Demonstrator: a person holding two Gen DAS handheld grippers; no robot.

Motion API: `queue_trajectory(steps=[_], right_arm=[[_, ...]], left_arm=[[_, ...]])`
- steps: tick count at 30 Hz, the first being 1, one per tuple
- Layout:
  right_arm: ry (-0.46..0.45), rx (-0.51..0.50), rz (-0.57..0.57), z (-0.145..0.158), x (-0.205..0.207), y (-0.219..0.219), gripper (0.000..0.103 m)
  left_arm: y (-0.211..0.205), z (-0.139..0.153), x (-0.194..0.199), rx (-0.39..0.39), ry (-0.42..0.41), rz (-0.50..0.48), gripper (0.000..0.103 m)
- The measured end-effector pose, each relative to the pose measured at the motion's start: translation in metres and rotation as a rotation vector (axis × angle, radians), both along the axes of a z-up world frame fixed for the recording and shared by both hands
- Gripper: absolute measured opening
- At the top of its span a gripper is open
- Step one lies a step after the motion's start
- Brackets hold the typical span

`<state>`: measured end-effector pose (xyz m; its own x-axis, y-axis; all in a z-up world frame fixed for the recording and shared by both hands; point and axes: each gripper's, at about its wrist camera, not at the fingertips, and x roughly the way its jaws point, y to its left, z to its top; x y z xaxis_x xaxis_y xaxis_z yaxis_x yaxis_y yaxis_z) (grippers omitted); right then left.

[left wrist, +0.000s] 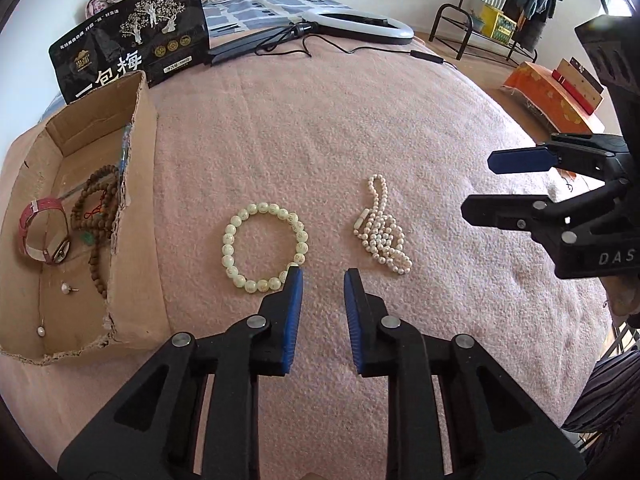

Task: Organize jewelry
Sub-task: 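Move both tools toward the cream bead bracelet and the pearl necklace, then grasp the cream bead bracelet with the left tool while the right tool grasps the pearl necklace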

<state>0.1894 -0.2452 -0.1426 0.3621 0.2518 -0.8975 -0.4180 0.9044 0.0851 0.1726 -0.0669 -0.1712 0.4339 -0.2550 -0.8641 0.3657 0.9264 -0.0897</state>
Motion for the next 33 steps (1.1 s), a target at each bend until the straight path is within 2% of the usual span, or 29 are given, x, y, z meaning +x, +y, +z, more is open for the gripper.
queue_trajectory(steps=[5, 19, 23, 33], right_arm=[[0.016, -0.032, 0.055, -0.013, -0.005, 0.007, 0.06], [0.026, -0.029, 0.045, -0.018, -0.002, 0.006, 0.06], [0.025, -0.02, 0.031, -0.018, 0.0, 0.004, 0.06], [0.036, -0.029, 0.122, -0.031, -0.004, 0.027, 0.065]], left_arm=[[0.001, -0.011, 0.008, 0.017, 0.008, 0.023, 0.021], [-0.007, -0.024, 0.023, 0.014, 0.031, 0.011, 0.02], [-0.006, -0.027, 0.02, 0.0, 0.041, -0.003, 0.015], [0.005, -0.028, 0.0, -0.032, 0.08, 0.004, 0.01]])
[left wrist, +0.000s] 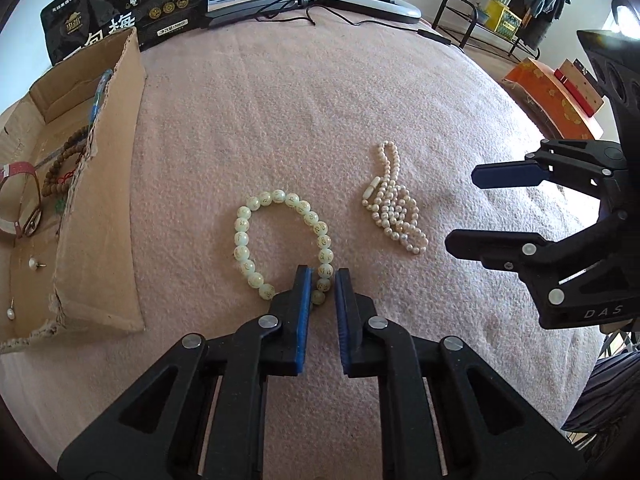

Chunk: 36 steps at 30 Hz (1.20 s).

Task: Organize jewelry
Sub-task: 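Grasp the cream bead bracelet with the left tool while the right tool grasps the pearl necklace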

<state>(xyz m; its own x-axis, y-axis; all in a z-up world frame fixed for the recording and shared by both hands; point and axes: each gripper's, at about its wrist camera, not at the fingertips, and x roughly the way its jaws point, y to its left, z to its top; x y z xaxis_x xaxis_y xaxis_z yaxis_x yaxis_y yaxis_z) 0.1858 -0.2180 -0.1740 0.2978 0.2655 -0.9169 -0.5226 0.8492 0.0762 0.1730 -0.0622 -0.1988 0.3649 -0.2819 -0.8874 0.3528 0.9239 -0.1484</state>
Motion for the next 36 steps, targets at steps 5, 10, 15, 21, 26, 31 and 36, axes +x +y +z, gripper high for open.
queue_trajectory(steps=[5, 10, 15, 21, 26, 31, 36], right_arm=[[0.004, 0.007, 0.009, -0.006, 0.006, 0.008, 0.065], [0.002, -0.001, 0.019, -0.011, 0.008, 0.015, 0.065], [0.0, -0.003, 0.023, -0.013, 0.011, 0.025, 0.066], [-0.016, -0.031, 0.0, -0.018, 0.016, 0.036, 0.067], [-0.052, -0.081, -0.003, -0.019, 0.012, 0.046, 0.053], [-0.056, -0.094, -0.01, -0.013, 0.009, 0.044, 0.017], [-0.036, -0.079, -0.03, -0.006, 0.002, 0.038, 0.006]], left_arm=[[-0.001, 0.0, -0.008, 0.014, -0.002, -0.016, 0.01], [0.002, 0.0, -0.023, 0.034, 0.017, -0.045, 0.01], [0.002, 0.0, -0.032, 0.038, 0.021, -0.048, 0.01], [0.006, 0.0, -0.033, 0.022, 0.026, -0.038, 0.009], [0.005, 0.0, -0.036, 0.021, 0.015, -0.023, 0.009], [0.01, 0.001, -0.035, -0.015, 0.028, 0.008, 0.007], [0.022, 0.006, -0.036, -0.081, 0.053, 0.054, 0.006]])
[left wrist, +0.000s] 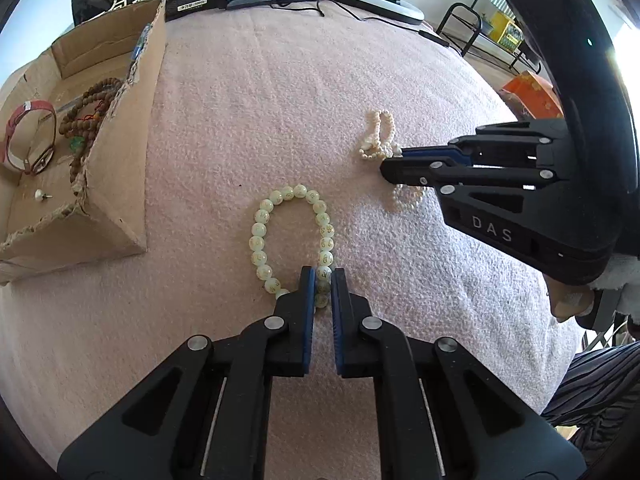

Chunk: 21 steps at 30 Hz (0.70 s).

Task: Organize jewelry
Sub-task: 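Grasp the cream bead bracelet with the left tool while the right tool grasps the pearl necklace, then lift the bracelet with the left tool while the right tool lifts the pearl necklace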

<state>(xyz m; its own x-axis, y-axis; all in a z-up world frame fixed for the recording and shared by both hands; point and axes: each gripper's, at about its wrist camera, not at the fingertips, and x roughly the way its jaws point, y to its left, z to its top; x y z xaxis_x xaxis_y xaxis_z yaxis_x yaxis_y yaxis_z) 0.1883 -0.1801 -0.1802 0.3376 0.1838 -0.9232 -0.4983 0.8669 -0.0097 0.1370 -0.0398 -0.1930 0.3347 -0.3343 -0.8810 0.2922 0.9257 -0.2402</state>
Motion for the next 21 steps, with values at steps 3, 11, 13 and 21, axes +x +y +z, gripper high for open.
queue_trajectory(steps=[3, 11, 13, 21], right_arm=[[0.001, 0.019, -0.017, 0.006, -0.004, -0.007, 0.006], [-0.023, 0.075, -0.062, 0.029, -0.008, -0.023, 0.006], [-0.031, 0.089, -0.073, 0.035, -0.009, -0.026, 0.006], [-0.074, 0.151, -0.107, 0.064, -0.013, -0.037, 0.006]], left_arm=[[0.007, 0.006, -0.004, -0.041, 0.006, 0.024, 0.006], [0.017, 0.034, -0.011, -0.122, -0.016, 0.056, 0.004], [0.018, 0.04, -0.01, -0.129, -0.028, 0.062, 0.004], [0.031, 0.061, -0.01, -0.171, -0.057, 0.09, 0.004]])
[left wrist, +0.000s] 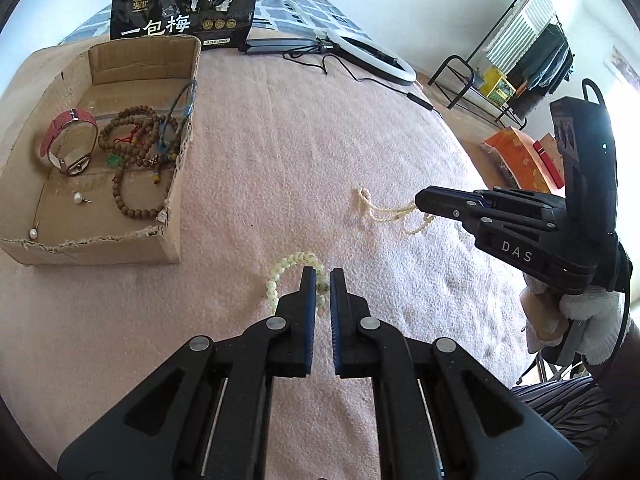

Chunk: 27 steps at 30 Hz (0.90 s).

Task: Organize jewelry
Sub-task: 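Lift the bracelet with the left tool while the right tool lifts the pearl necklace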

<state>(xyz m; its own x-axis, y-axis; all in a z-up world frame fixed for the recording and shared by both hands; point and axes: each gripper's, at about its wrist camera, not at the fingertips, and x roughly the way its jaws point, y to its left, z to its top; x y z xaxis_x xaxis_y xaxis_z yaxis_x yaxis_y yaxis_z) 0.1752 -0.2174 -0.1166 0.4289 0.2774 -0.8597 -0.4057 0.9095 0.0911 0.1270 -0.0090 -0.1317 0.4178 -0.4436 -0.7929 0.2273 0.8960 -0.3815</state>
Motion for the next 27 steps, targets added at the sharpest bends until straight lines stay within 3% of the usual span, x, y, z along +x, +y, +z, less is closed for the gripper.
queue_trajectory(steps=[11, 14, 17, 19, 20, 21, 27], right_arm=[[-0.069, 0.073, -0.028, 0.04, -0.006, -0.005, 0.006], [-0.072, 0.076, -0.02, 0.041, -0.008, -0.003, 0.006], [-0.061, 0.089, -0.018, 0.038, -0.01, -0.001, 0.006], [-0.06, 0.084, -0.013, 0.036, -0.011, 0.0, 0.006], [-0.061, 0.08, -0.011, 0.035, -0.011, 0.0, 0.006], [-0.062, 0.078, -0.009, 0.035, -0.011, 0.0, 0.006], [-0.064, 0.085, -0.006, 0.035, -0.011, 0.001, 0.006]], left_arm=[[0.01, 0.019, 0.004, -0.026, -0.031, 0.01, 0.001], [0.011, 0.016, 0.006, 0.016, -0.037, 0.005, 0.001], [0.009, 0.0, 0.009, 0.054, 0.018, 0.003, 0.002], [0.005, -0.011, 0.007, 0.11, 0.042, -0.003, 0.016], [0.001, -0.015, 0.005, 0.148, 0.036, -0.003, 0.039], [-0.001, -0.018, 0.003, 0.18, 0.019, 0.003, 0.053], [-0.005, -0.039, 0.008, 0.268, 0.022, 0.031, 0.054]])
